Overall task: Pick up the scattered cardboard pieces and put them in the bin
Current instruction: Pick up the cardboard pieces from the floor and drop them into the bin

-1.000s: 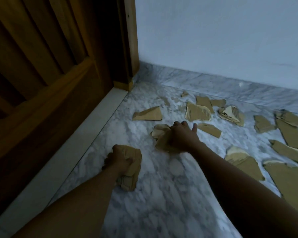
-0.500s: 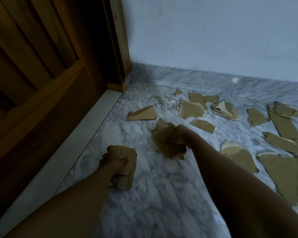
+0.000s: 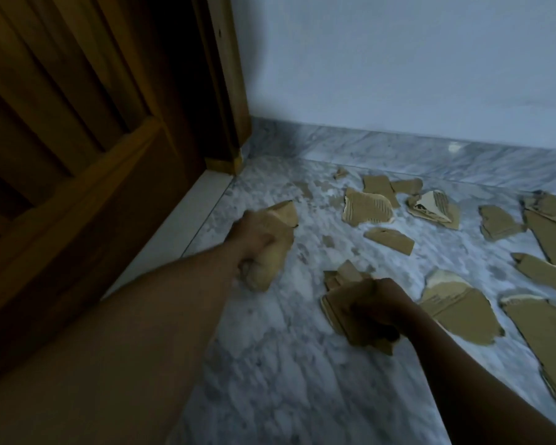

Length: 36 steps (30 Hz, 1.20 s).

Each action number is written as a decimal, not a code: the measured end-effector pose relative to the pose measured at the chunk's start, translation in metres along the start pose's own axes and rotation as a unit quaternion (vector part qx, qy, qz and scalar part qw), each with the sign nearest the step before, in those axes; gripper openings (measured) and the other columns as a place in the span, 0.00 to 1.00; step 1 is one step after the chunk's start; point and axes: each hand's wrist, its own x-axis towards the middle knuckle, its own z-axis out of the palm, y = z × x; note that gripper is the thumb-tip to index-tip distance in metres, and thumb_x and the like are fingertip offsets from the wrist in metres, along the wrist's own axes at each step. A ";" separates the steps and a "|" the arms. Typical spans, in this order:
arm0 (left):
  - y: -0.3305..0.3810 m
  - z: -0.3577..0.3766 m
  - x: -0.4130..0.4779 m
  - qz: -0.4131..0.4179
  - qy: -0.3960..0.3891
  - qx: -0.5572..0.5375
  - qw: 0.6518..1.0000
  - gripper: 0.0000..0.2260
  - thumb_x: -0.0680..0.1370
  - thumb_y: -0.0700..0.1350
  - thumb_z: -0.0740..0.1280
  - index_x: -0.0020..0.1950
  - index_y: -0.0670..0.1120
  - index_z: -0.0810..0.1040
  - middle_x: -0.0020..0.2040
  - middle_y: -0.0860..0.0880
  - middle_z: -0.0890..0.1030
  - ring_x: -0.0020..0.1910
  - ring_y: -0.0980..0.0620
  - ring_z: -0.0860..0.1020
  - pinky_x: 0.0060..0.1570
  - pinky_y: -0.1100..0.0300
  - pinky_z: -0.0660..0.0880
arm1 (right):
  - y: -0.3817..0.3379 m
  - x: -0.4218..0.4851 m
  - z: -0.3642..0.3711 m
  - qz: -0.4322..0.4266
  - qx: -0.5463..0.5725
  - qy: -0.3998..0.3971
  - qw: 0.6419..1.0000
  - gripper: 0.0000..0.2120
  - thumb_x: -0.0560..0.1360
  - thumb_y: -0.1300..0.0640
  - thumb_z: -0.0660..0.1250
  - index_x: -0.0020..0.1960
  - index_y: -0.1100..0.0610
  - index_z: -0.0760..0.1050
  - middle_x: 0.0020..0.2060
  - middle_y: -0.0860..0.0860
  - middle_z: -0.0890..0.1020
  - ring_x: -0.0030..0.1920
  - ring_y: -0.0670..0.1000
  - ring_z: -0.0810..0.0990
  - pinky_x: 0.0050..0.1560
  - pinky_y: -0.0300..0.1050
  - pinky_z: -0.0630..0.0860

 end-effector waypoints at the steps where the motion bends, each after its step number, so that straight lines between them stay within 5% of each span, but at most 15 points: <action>1: 0.012 -0.001 0.020 -0.004 0.003 -0.001 1.000 0.37 0.76 0.52 0.71 0.77 0.42 0.56 0.73 0.40 0.67 0.69 0.39 0.70 0.62 0.52 0.71 | 0.001 -0.001 0.005 -0.010 -0.003 -0.004 1.000 0.23 0.69 0.52 0.78 0.60 0.61 0.79 0.50 0.55 0.81 0.48 0.51 0.77 0.48 0.44 0.71; 8: 0.030 0.026 0.084 -0.042 0.024 0.123 0.991 0.43 0.72 0.61 0.71 0.78 0.43 0.56 0.75 0.42 0.61 0.72 0.38 0.62 0.68 0.43 0.66 | 0.007 0.010 0.014 -0.022 -0.016 -0.009 1.000 0.23 0.70 0.46 0.76 0.60 0.57 0.77 0.53 0.53 0.82 0.49 0.50 0.79 0.49 0.43 0.73; 11: 0.015 0.032 0.094 -0.066 -0.003 0.105 0.992 0.48 0.70 0.65 0.68 0.80 0.43 0.51 0.76 0.41 0.63 0.71 0.37 0.66 0.68 0.43 0.68 | 0.005 0.012 0.015 -0.002 -0.024 -0.019 1.000 0.22 0.70 0.44 0.75 0.56 0.55 0.76 0.43 0.49 0.78 0.46 0.50 0.77 0.49 0.44 0.72; 13: 0.017 0.033 0.081 -0.061 0.019 0.080 0.995 0.45 0.73 0.60 0.71 0.80 0.42 0.51 0.75 0.39 0.65 0.70 0.37 0.69 0.65 0.45 0.71 | 0.002 0.009 0.015 0.012 -0.030 -0.014 0.999 0.24 0.65 0.41 0.76 0.53 0.53 0.74 0.40 0.46 0.75 0.50 0.52 0.79 0.59 0.51 0.74; 20: 0.024 0.079 -0.003 -0.077 0.017 0.041 0.996 0.38 0.75 0.56 0.71 0.74 0.39 0.56 0.69 0.38 0.71 0.66 0.38 0.72 0.60 0.48 0.71 | -0.008 -0.007 -0.013 -0.012 -0.071 -0.047 0.996 0.33 0.72 0.47 0.75 0.69 0.63 0.70 0.64 0.58 0.76 0.64 0.58 0.75 0.65 0.51 0.73; 24: 0.039 0.112 -0.024 0.013 -0.017 0.069 0.997 0.34 0.72 0.56 0.73 0.70 0.40 0.64 0.64 0.39 0.76 0.60 0.39 0.76 0.58 0.49 0.75 | 0.022 -0.012 -0.070 0.036 -0.117 0.052 0.991 0.27 0.73 0.47 0.72 0.66 0.59 0.72 0.64 0.58 0.73 0.65 0.60 0.72 0.65 0.57 0.70; 27: 0.069 0.119 -0.033 0.092 -0.078 0.094 0.988 0.36 0.71 0.57 0.73 0.71 0.44 0.60 0.63 0.43 0.75 0.60 0.41 0.76 0.54 0.53 0.73 | 0.062 -0.015 -0.097 0.101 -0.193 0.079 0.973 0.28 0.71 0.44 0.72 0.66 0.54 0.71 0.65 0.56 0.66 0.68 0.62 0.64 0.68 0.63 0.62; 32: 0.143 0.121 -0.015 0.223 -0.130 0.182 0.949 0.45 0.71 0.48 0.74 0.77 0.54 0.47 0.44 0.45 0.80 0.42 0.45 0.79 0.40 0.51 0.77 | 0.096 -0.012 -0.099 0.102 -0.197 0.055 0.974 0.32 0.69 0.38 0.74 0.65 0.55 0.74 0.66 0.60 0.64 0.66 0.63 0.65 0.66 0.55 0.70; 36: 0.191 0.143 0.009 0.242 -0.178 0.193 0.934 0.50 0.71 0.46 0.75 0.79 0.54 0.41 0.65 0.38 0.74 0.57 0.39 0.76 0.55 0.45 0.77 | 0.107 0.001 -0.097 0.123 -0.160 0.066 0.977 0.36 0.56 0.32 0.75 0.58 0.51 0.75 0.61 0.57 0.71 0.65 0.63 0.65 0.62 0.59 0.68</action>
